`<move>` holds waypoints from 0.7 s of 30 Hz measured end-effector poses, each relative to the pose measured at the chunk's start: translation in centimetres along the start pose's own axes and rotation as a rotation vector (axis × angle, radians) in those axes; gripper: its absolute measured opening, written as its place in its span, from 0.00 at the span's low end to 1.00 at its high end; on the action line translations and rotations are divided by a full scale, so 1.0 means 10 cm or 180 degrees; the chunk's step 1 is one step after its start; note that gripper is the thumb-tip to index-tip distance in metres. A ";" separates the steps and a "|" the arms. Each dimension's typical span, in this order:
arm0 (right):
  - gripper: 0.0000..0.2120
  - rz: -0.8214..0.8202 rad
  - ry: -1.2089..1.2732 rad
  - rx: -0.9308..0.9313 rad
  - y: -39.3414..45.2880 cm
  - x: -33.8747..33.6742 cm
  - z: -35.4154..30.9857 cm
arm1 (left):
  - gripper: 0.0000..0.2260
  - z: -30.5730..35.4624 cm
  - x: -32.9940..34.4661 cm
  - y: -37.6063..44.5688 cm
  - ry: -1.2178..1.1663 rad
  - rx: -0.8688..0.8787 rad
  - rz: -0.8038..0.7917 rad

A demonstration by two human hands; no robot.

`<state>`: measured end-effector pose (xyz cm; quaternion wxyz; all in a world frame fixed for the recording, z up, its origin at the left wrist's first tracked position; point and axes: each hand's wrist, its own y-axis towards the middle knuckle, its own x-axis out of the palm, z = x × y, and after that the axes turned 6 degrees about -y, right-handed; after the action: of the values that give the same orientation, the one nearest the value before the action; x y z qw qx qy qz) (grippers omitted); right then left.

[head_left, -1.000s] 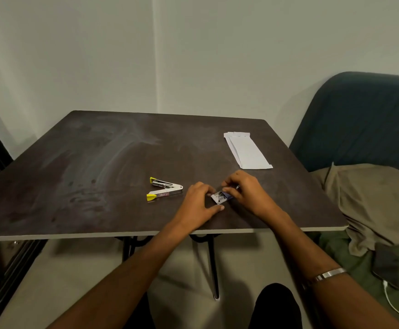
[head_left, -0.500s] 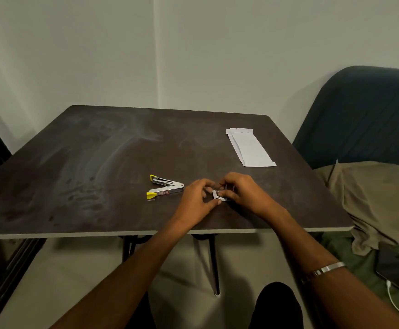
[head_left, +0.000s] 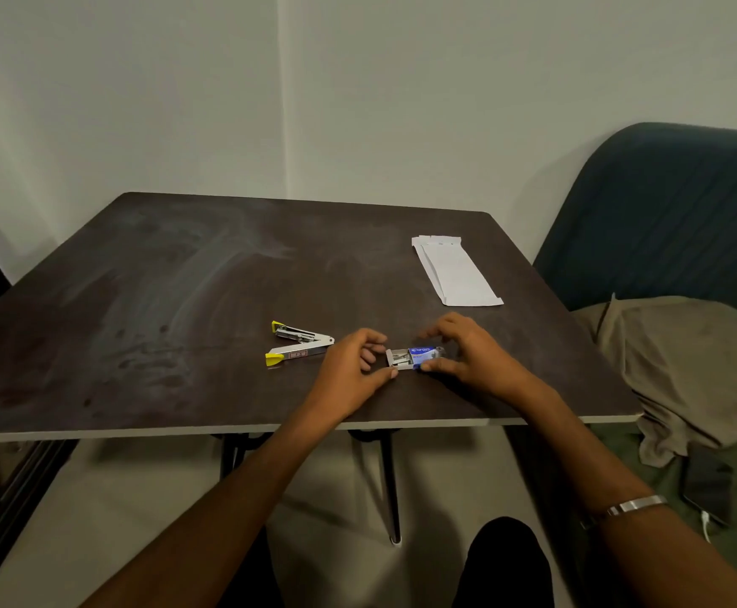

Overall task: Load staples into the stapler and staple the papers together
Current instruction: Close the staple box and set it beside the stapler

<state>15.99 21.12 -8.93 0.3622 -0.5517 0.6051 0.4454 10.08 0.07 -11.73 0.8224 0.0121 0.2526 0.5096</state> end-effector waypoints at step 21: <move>0.16 -0.0013 -0.0037 -0.0067 -0.07 0.07 0.11 | 0.03 0.04 -0.05 0.10 0.1033 0.1134 -0.0562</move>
<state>16.53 21.86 -10.07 0.3607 -0.5541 0.5972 0.4542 9.25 0.26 -10.87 0.7973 0.0527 0.4672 0.3785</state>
